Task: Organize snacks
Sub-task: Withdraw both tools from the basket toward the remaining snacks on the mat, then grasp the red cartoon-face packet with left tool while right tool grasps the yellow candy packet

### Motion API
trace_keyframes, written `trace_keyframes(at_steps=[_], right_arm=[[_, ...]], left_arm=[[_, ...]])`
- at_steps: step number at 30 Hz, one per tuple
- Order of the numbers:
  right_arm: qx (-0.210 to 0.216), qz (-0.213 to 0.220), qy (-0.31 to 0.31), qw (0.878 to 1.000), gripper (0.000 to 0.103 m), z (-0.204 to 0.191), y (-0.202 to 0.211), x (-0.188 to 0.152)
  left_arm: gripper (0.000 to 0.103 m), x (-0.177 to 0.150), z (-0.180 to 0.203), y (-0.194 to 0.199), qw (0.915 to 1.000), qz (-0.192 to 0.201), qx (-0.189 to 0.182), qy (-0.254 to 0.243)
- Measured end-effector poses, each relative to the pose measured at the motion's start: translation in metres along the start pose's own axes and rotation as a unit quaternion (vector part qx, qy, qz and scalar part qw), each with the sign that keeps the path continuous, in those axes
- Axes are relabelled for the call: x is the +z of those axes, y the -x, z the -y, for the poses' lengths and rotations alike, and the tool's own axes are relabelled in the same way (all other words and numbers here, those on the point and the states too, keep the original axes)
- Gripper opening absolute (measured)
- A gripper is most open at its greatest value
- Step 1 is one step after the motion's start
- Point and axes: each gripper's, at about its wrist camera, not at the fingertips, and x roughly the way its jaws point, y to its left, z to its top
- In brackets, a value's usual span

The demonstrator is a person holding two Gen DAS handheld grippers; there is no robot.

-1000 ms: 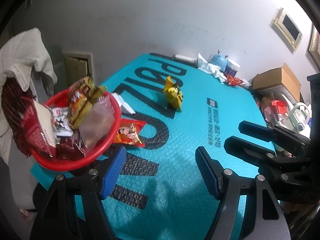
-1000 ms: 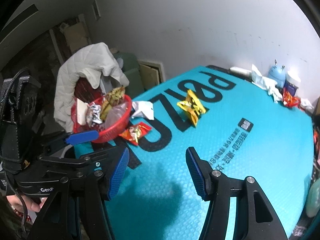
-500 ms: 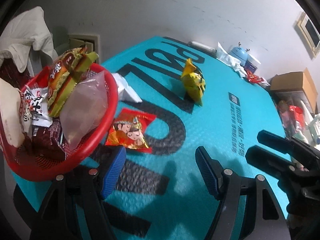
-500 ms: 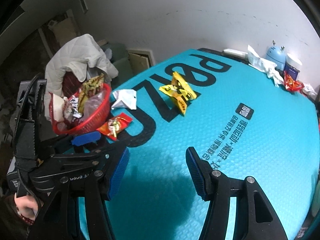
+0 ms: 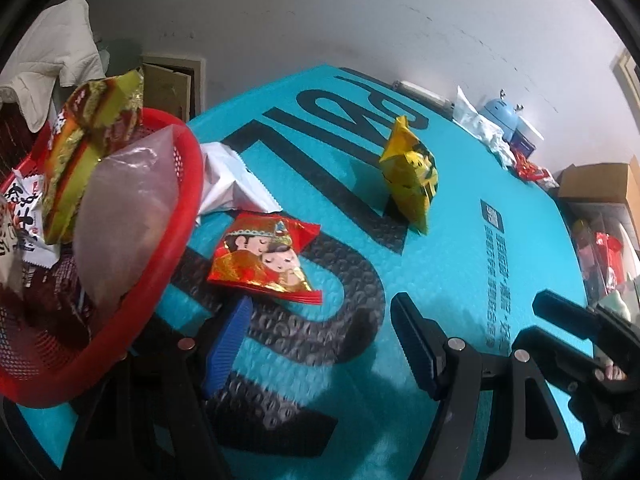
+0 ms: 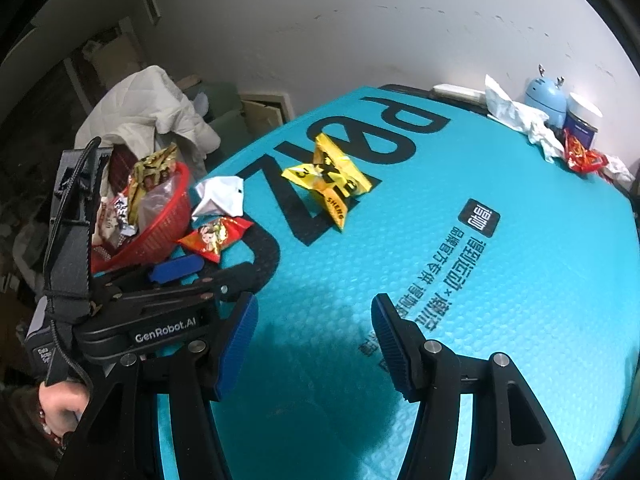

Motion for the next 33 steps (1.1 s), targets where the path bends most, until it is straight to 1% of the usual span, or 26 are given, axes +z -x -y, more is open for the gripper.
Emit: trace_keyframes(at_steps=[3, 6, 7, 8, 10, 12, 14, 17, 20, 23, 27, 30, 31, 32, 33], right_arm=[[-0.002, 0.0, -0.001, 1.0, 0.059, 0.004, -0.002, 0.002], [-0.006, 0.001, -0.002, 1.0, 0.059, 0.007, -0.003, 0.004], [-0.007, 0.001, -0.003, 1.0, 0.059, 0.008, -0.003, 0.004], [-0.008, 0.001, -0.004, 1.0, 0.059, 0.009, -0.004, 0.005], [-0.008, 0.0, -0.006, 1.0, 0.059, 0.01, -0.004, 0.005], [-0.009, -0.002, -0.006, 1.0, 0.059, 0.011, -0.006, 0.005], [-0.008, -0.003, -0.005, 1.0, 0.059, 0.011, -0.006, 0.005], [-0.007, -0.003, -0.005, 1.0, 0.059, 0.012, -0.006, 0.006], [-0.008, -0.001, -0.002, 1.0, 0.059, 0.011, -0.004, 0.007], [-0.007, 0.003, 0.003, 1.0, 0.059, 0.011, -0.001, 0.01], [-0.001, 0.008, 0.008, 1.0, 0.059, 0.009, 0.003, 0.015], [-0.001, 0.015, 0.015, 1.0, 0.059, 0.007, 0.009, 0.019], [-0.003, 0.017, 0.019, 1.0, 0.059, 0.006, 0.012, 0.02], [-0.005, 0.019, 0.023, 1.0, 0.059, 0.006, 0.014, 0.022], [-0.008, 0.022, 0.028, 0.999, 0.061, 0.005, 0.017, 0.026]], left_arm=[[0.071, 0.004, 0.003, -0.004, 1.0, 0.003, 0.005, 0.002], [0.071, 0.006, 0.005, -0.007, 1.0, 0.006, -0.007, 0.001], [0.069, 0.007, 0.006, -0.007, 0.9999, 0.008, -0.01, -0.001], [0.059, 0.007, 0.006, -0.007, 0.9999, 0.012, -0.011, -0.003], [0.048, 0.008, 0.007, -0.01, 0.9998, 0.007, -0.014, -0.007], [0.048, 0.01, 0.008, -0.011, 0.9997, 0.01, -0.018, -0.011], [0.048, 0.01, 0.009, -0.012, 0.9991, 0.004, -0.039, -0.014], [0.048, 0.01, 0.009, -0.008, 0.9987, 0.003, -0.048, -0.015], [0.048, 0.009, 0.009, 0.0, 0.9989, -0.002, -0.043, -0.019], [0.048, 0.009, 0.01, 0.013, 0.9992, -0.003, -0.027, -0.029], [0.048, 0.014, 0.016, 0.03, 0.9984, -0.005, -0.024, -0.051], [0.048, 0.023, 0.022, 0.04, 0.9963, -0.004, -0.022, -0.083], [0.052, 0.027, 0.025, 0.042, 0.995, -0.008, -0.023, -0.097], [0.059, 0.031, 0.026, 0.043, 0.9939, -0.011, -0.023, -0.107], [0.062, 0.036, 0.028, 0.043, 0.9923, -0.017, -0.021, -0.121]])
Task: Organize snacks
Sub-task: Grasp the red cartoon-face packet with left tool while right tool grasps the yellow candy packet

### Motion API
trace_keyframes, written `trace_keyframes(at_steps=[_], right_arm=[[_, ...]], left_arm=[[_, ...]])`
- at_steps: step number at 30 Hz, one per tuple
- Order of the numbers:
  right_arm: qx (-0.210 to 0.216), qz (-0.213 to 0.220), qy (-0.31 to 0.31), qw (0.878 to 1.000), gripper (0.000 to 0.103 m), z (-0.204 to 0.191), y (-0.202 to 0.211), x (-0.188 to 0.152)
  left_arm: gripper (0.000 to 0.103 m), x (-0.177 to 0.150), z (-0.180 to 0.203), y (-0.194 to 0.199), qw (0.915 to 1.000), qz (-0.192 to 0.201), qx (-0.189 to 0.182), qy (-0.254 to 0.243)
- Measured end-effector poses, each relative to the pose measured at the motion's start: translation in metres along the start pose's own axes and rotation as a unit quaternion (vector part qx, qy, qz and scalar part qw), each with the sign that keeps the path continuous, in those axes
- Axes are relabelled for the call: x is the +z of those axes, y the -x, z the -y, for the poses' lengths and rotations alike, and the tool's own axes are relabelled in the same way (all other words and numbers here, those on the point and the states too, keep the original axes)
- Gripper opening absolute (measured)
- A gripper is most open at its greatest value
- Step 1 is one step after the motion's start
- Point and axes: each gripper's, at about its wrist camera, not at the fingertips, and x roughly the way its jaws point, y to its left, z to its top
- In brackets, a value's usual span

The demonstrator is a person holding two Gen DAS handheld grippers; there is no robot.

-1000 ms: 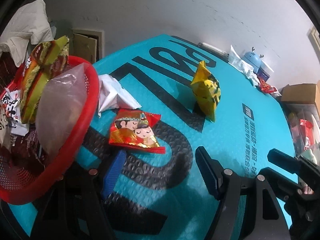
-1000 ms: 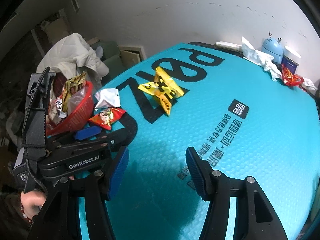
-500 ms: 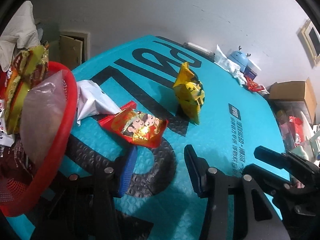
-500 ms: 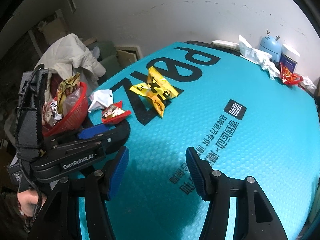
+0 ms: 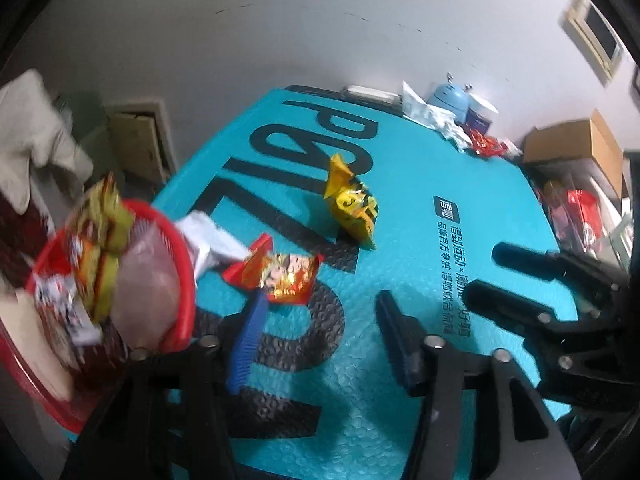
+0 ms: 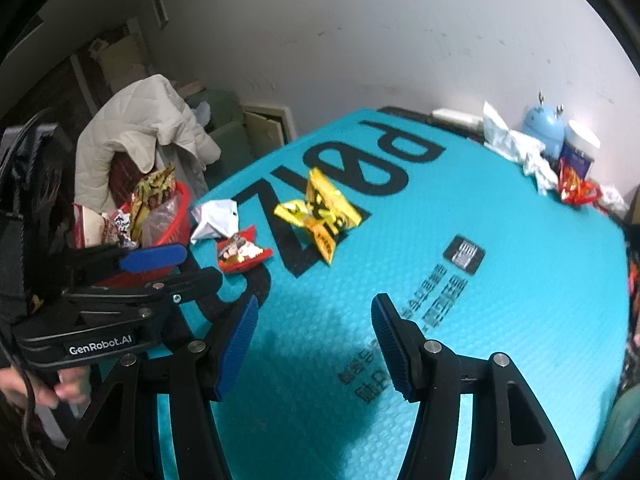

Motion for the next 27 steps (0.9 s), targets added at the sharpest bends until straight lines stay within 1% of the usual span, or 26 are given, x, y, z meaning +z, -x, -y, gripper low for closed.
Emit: trace_keyframes(at_steps=[1, 2, 4, 6, 9, 10, 13, 16, 19, 22, 24, 27], right_arm=[[-0.003, 0.002, 0.003, 1.0, 0.063, -0.001, 0.002, 0.003], [-0.004, 0.004, 0.006, 1.0, 0.064, -0.001, 0.003, 0.006], [-0.004, 0.006, 0.013, 1.0, 0.064, -0.001, 0.005, 0.016], [-0.003, 0.003, 0.021, 1.0, 0.066, -0.002, 0.002, 0.026], [-0.003, -0.011, 0.032, 0.999, 0.067, 0.0, -0.009, 0.042], [-0.002, -0.016, 0.034, 0.999, 0.067, 0.001, -0.013, 0.044], [0.008, -0.034, 0.041, 0.999, 0.067, 0.004, -0.029, 0.053], [0.011, -0.051, 0.053, 0.997, 0.067, 0.005, -0.045, 0.059], [0.013, -0.065, 0.067, 0.996, 0.067, 0.007, -0.06, 0.062], [0.021, -0.07, 0.072, 0.995, 0.067, 0.01, -0.072, 0.064], [0.025, -0.072, 0.071, 0.995, 0.069, 0.013, -0.079, 0.064], [0.039, -0.075, 0.075, 0.994, 0.071, 0.015, -0.088, 0.066]], left_arm=[[0.067, 0.004, 0.0, 0.0, 1.0, -0.003, -0.001, -0.009], [0.069, 0.007, 0.0, 0.0, 0.9998, -0.006, -0.001, -0.018], [0.07, 0.017, 0.003, -0.003, 0.9987, -0.018, 0.004, -0.047], [0.07, 0.026, 0.004, -0.009, 0.9968, -0.033, 0.008, -0.073], [0.07, 0.037, 0.005, -0.022, 0.9926, -0.07, 0.0, -0.1], [0.07, 0.042, 0.003, -0.03, 0.9906, -0.09, -0.002, -0.103], [0.069, 0.047, -0.002, -0.046, 0.9855, -0.13, -0.003, -0.109], [0.069, 0.047, -0.004, -0.058, 0.9815, -0.15, -0.001, -0.118], [0.069, 0.046, -0.005, -0.069, 0.9795, -0.161, 0.002, -0.121], [0.069, 0.044, -0.008, -0.079, 0.9788, -0.17, 0.004, -0.115], [0.069, 0.043, -0.008, -0.084, 0.978, -0.175, 0.006, -0.114], [0.069, 0.043, -0.004, -0.089, 0.9757, -0.178, 0.022, -0.126]])
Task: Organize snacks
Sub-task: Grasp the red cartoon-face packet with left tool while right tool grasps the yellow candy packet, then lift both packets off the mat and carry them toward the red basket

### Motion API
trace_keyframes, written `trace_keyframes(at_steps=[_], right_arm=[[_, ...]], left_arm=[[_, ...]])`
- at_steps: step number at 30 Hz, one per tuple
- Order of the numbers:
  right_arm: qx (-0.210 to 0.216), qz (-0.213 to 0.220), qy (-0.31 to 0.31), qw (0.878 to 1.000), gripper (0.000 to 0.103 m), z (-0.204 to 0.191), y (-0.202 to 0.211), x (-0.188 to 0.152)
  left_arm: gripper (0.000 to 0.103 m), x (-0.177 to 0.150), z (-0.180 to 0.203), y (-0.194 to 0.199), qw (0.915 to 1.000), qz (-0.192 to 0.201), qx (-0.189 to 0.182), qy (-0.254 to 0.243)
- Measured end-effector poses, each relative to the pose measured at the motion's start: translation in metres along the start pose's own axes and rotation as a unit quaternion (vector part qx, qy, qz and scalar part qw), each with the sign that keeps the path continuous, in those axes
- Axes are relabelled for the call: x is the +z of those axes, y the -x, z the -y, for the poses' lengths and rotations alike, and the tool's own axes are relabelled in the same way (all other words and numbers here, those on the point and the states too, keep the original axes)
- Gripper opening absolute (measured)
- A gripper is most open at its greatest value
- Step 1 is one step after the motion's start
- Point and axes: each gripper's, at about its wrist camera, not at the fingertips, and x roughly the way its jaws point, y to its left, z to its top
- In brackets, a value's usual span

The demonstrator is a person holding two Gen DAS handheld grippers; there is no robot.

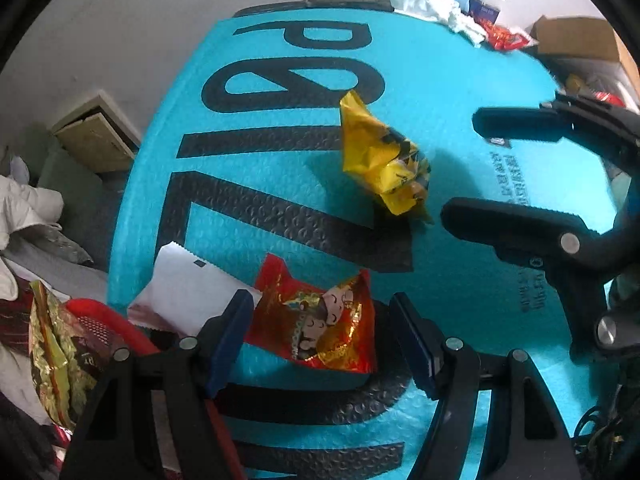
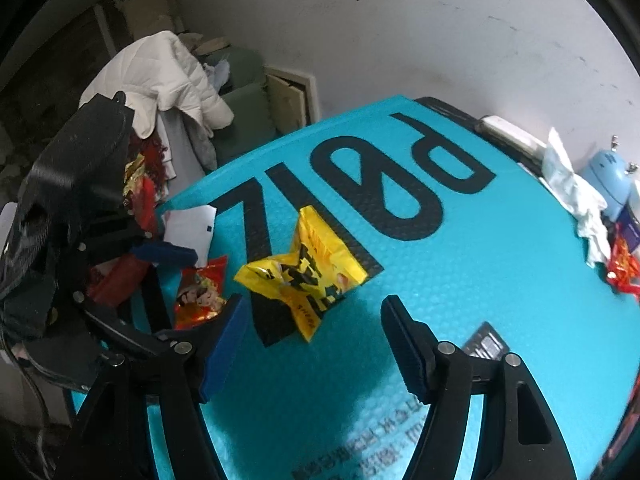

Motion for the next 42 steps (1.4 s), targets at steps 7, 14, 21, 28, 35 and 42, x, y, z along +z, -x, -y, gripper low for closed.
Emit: trace_keyframes(at_steps=[7, 14, 21, 28, 35, 42], right_arm=[[0.009, -0.008, 0.023, 1.0, 0.074, 0.001, -0.025, 0.004], [0.007, -0.004, 0.024, 1.0, 0.059, -0.002, -0.039, 0.004], [-0.002, 0.006, 0.028, 1.0, 0.037, -0.004, -0.036, -0.002], [-0.005, 0.015, 0.005, 1.0, 0.034, -0.002, -0.022, -0.01], [-0.013, 0.022, -0.017, 1.0, 0.033, -0.005, 0.003, -0.027], [-0.027, 0.032, -0.048, 0.998, 0.033, -0.011, 0.038, -0.055]], left_arm=[[0.069, 0.004, 0.006, -0.009, 0.9995, 0.009, 0.03, -0.004], [0.042, 0.002, 0.005, -0.008, 0.9981, 0.033, 0.049, -0.012], [0.039, -0.002, 0.009, -0.003, 0.9967, 0.058, 0.051, -0.025], [0.038, -0.01, 0.012, 0.004, 0.9969, 0.071, 0.028, -0.018], [0.038, -0.021, 0.023, 0.021, 0.996, 0.087, 0.004, -0.021], [0.038, -0.039, 0.038, 0.042, 0.9936, 0.109, -0.022, -0.017]])
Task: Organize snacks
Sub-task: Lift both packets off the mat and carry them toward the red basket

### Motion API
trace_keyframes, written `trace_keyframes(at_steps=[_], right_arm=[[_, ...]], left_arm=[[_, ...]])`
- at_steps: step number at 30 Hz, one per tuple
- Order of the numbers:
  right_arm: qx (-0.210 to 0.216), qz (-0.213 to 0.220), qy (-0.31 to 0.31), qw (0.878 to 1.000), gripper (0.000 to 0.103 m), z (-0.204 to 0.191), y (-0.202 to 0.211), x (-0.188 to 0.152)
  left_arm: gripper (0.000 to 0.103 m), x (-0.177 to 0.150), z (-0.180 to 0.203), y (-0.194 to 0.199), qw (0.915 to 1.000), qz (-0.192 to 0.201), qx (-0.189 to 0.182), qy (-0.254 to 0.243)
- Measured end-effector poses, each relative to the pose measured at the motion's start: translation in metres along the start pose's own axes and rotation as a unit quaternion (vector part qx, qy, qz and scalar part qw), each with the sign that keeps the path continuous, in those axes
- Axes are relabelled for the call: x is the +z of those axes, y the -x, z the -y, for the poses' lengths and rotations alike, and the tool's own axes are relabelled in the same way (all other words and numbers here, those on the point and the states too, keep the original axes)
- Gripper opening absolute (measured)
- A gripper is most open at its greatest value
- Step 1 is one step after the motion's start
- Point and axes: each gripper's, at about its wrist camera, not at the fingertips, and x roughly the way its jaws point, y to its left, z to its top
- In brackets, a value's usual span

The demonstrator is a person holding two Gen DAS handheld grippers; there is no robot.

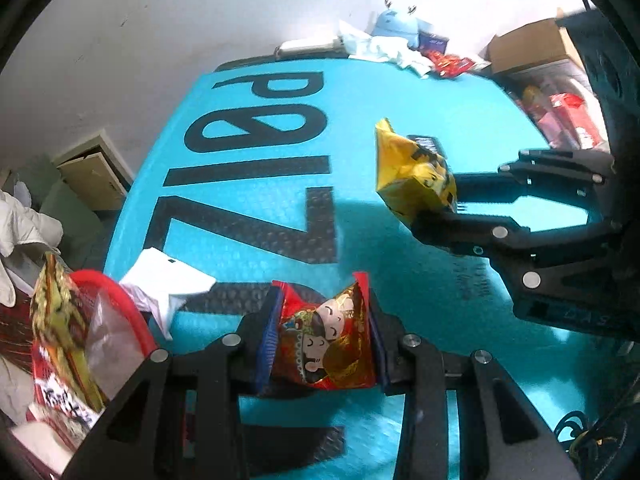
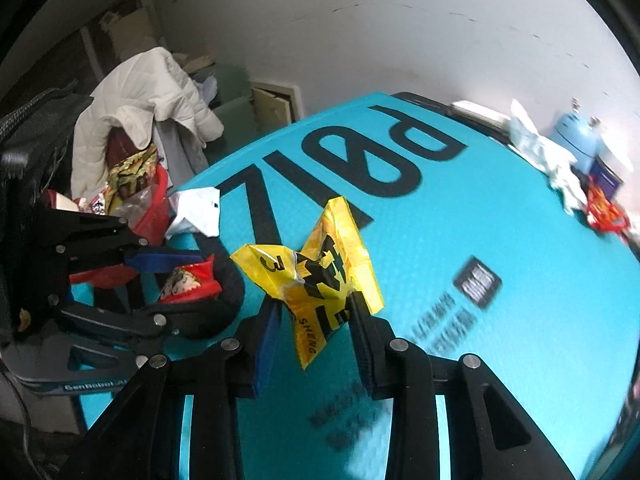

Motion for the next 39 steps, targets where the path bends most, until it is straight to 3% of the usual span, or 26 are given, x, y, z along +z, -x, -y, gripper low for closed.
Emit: trace_keyframes(at_steps=[19, 30, 39], right_arm=[[-0.001, 0.044, -0.044, 0.998, 0.033, -0.027, 0.072, -0.061], [0.041, 0.058, -0.043, 0.997, 0.033, -0.061, 0.085, -0.084], [0.079, 0.065, -0.018, 0.995, 0.033, -0.091, 0.081, -0.071]], left_arm=[[0.038, -0.05, 0.03, 0.069, 0.996, 0.07, -0.035, 0.042], [0.038, -0.081, 0.029, 0.098, 0.9883, 0.109, -0.045, 0.096], [0.038, -0.11, 0.003, 0.126, 0.9782, 0.141, -0.022, 0.151]])
